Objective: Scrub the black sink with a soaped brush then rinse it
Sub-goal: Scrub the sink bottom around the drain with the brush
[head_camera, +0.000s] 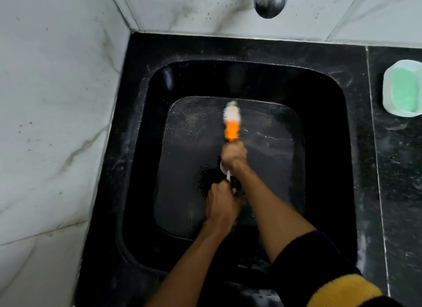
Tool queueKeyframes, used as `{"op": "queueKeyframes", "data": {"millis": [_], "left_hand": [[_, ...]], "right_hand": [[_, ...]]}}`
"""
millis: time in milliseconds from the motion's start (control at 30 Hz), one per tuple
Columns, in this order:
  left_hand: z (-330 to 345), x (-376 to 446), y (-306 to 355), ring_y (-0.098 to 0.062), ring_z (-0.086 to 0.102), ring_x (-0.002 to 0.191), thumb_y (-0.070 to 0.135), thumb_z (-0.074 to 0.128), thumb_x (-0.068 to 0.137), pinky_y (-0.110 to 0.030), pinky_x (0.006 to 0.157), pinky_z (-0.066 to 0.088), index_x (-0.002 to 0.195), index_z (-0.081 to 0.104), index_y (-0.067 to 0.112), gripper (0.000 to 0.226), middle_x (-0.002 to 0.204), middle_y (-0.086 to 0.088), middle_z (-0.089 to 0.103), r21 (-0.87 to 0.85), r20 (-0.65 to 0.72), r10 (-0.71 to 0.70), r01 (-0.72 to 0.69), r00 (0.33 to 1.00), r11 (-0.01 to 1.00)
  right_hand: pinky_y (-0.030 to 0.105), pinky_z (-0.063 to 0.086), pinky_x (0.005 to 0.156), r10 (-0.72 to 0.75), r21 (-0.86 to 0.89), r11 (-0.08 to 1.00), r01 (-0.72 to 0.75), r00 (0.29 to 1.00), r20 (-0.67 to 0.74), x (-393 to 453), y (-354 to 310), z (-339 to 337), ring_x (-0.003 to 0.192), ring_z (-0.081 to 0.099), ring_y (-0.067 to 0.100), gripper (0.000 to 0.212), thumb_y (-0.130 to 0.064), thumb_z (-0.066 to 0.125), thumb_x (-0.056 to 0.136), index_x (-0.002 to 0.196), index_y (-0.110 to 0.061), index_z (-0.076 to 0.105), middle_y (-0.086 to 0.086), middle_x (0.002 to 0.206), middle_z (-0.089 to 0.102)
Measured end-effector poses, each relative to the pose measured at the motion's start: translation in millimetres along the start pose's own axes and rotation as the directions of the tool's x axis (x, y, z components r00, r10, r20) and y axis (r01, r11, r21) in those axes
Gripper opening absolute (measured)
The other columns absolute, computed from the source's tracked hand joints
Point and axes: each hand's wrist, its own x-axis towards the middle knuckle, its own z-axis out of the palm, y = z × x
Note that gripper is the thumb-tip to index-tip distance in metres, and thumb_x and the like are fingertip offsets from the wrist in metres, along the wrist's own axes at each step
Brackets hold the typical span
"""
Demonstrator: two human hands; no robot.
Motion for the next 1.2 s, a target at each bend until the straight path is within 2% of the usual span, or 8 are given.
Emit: {"op": "queueKeyframes", "data": {"millis": [100,300,567,767,900,1033,1133,1200], "left_hand": [[5,-9,0,-0.035,0.068,0.085,0.02,0.057,0.086,-0.045,0.073,0.057,0.104,0.066,0.006,0.024,0.094,-0.016,0.07,0.09,0.002,0.007,-0.007,1.0,0.996],[15,-8,22,-0.043,0.062,0.104,0.013,0.048,0.094,-0.048,0.085,0.048,0.113,0.061,0.004,0.024,0.11,-0.023,0.064,0.318,0.346,0.275,-0.388,0.897,0.865],[17,-19,7,-0.037,0.065,0.09,0.017,0.054,0.088,-0.042,0.073,0.056,0.096,0.068,0.004,0.02,0.096,-0.019,0.068,0.043,0.115,0.026,-0.031,0.993,0.999],[28,-12,20,-0.044,0.062,0.101,0.02,0.056,0.088,-0.048,0.08,0.053,0.101,0.063,0.005,0.021,0.103,-0.024,0.065,0.192,0.382,0.192,-0.281,0.904,0.94],[33,-22,11,-0.034,0.069,0.09,0.028,0.054,0.089,-0.043,0.073,0.057,0.095,0.07,0.009,0.025,0.093,-0.015,0.071,-0.033,0.222,0.028,-0.022,0.975,0.999],[13,-28,12,-0.027,0.068,0.087,0.017,0.053,0.093,-0.035,0.073,0.054,0.094,0.071,0.004,0.022,0.093,-0.012,0.071,-0.218,0.043,-0.053,0.061,0.998,0.974],[3,-15,17,-0.039,0.064,0.099,0.011,0.057,0.085,-0.042,0.077,0.052,0.099,0.069,0.003,0.02,0.101,-0.021,0.069,0.011,0.2,0.154,-0.16,0.968,0.987],[3,-2,24,-0.043,0.055,0.112,0.011,0.055,0.087,-0.047,0.091,0.047,0.11,0.061,0.003,0.025,0.115,-0.025,0.06,0.198,0.377,0.206,-0.296,0.903,0.935]], "right_hand": [[0.039,0.052,0.085,0.002,0.065,0.998,-0.015,0.981,0.196,-4,9,2,0.115,0.057,0.038,0.046,-0.031,0.037,0.098,0.129,-0.001,0.054,0.023,0.128,0.056],[0.041,0.048,0.087,0.297,0.242,0.95,-0.2,0.822,-0.486,5,67,-50,0.11,0.058,0.042,0.033,-0.02,0.053,0.094,0.114,0.004,0.064,0.028,0.118,0.062],[0.034,0.049,0.078,-0.03,-0.151,0.987,0.055,0.987,0.161,9,35,-2,0.091,0.063,0.028,0.024,-0.016,0.05,0.095,0.101,-0.001,0.068,0.02,0.106,0.066],[0.041,0.048,0.087,0.303,0.236,0.95,-0.205,0.788,-0.536,-3,78,-55,0.108,0.059,0.042,0.028,-0.017,0.052,0.091,0.11,-0.002,0.067,0.027,0.113,0.064],[0.039,0.049,0.083,-0.013,-0.147,0.989,-0.009,0.989,-0.145,-2,59,-13,0.104,0.062,0.039,0.022,-0.015,0.051,0.09,0.097,-0.003,0.068,0.023,0.109,0.066],[0.033,0.04,0.073,-0.231,-0.276,0.907,0.318,0.923,0.307,1,38,19,0.088,0.061,0.03,0.025,-0.012,0.049,0.096,0.09,0.002,0.069,0.022,0.093,0.065],[0.038,0.047,0.077,0.048,0.105,0.994,-0.027,0.979,-0.197,4,42,-18,0.093,0.064,0.032,0.022,-0.016,0.055,0.092,0.096,-0.002,0.071,0.021,0.096,0.067],[0.042,0.048,0.091,0.377,0.302,0.919,-0.255,0.794,-0.477,8,59,-54,0.112,0.061,0.037,0.029,-0.017,0.054,0.093,0.111,0.001,0.067,0.023,0.116,0.065]]}}
